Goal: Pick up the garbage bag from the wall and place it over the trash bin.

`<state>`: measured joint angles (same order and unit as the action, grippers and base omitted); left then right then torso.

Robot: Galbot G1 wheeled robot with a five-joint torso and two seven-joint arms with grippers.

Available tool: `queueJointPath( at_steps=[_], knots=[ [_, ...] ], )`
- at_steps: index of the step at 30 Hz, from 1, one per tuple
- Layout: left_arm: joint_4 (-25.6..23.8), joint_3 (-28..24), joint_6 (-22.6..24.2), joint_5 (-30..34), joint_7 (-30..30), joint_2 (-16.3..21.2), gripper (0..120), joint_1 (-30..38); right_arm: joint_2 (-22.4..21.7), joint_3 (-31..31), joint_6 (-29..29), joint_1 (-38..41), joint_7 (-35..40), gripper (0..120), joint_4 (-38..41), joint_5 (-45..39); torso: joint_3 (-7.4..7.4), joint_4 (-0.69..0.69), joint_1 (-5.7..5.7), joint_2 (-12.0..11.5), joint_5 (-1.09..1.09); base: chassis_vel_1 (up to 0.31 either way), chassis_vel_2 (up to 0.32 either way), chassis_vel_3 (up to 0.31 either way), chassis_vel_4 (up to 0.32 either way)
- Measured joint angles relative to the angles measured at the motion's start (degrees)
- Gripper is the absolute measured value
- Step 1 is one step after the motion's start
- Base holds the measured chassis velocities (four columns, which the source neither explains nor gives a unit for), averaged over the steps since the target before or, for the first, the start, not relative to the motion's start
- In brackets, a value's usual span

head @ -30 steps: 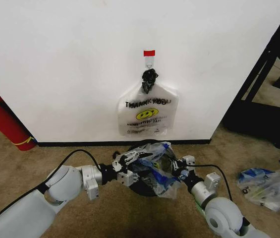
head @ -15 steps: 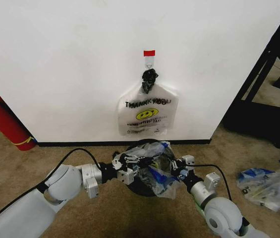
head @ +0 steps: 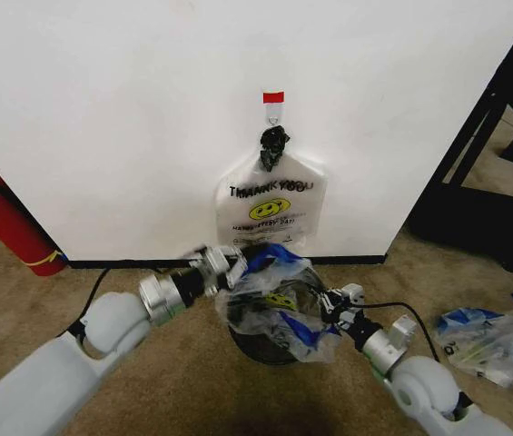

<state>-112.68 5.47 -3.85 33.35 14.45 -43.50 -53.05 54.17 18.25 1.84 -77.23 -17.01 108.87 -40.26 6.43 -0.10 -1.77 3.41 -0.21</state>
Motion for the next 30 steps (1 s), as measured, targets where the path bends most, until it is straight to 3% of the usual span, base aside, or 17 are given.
queueJointPath(
  at_steps=[7,14,24,30],
  knots=[
    [3.3,0.6,0.5,0.0,0.2,-0.4,0,-1.2,0.8,0.0,2.0,0.1,-0.9,0,-0.9,-6.5,0.0,0.01,0.0,0.0,-0.01,0.0,0.0,0.0,0.0],
    [6.0,0.6,-1.8,-3.5,5.8,-1.8,0,-1.9,1.6,-1.0,3.3,-0.7,0.4,0,1.3,-15.1,-0.01,0.01,0.0,0.0,-0.01,0.0,0.0,0.0,0.0],
    [8.1,0.5,-4.8,-4.2,4.2,-2.7,0,-1.9,1.9,-1.0,3.6,-2.5,2.7,0,3.8,-16.9,-0.01,0.0,0.0,0.0,0.0,0.0,0.0,0.0,0.0],
    [9.8,0.8,-6.3,-3.8,0.7,-2.9,19,-2.9,3.2,-3.2,4.1,-2.8,9.5,0,4.4,-15.3,-0.01,0.01,0.0,0.0,-0.01,0.0,0.0,0.0,0.0]
  ],
)
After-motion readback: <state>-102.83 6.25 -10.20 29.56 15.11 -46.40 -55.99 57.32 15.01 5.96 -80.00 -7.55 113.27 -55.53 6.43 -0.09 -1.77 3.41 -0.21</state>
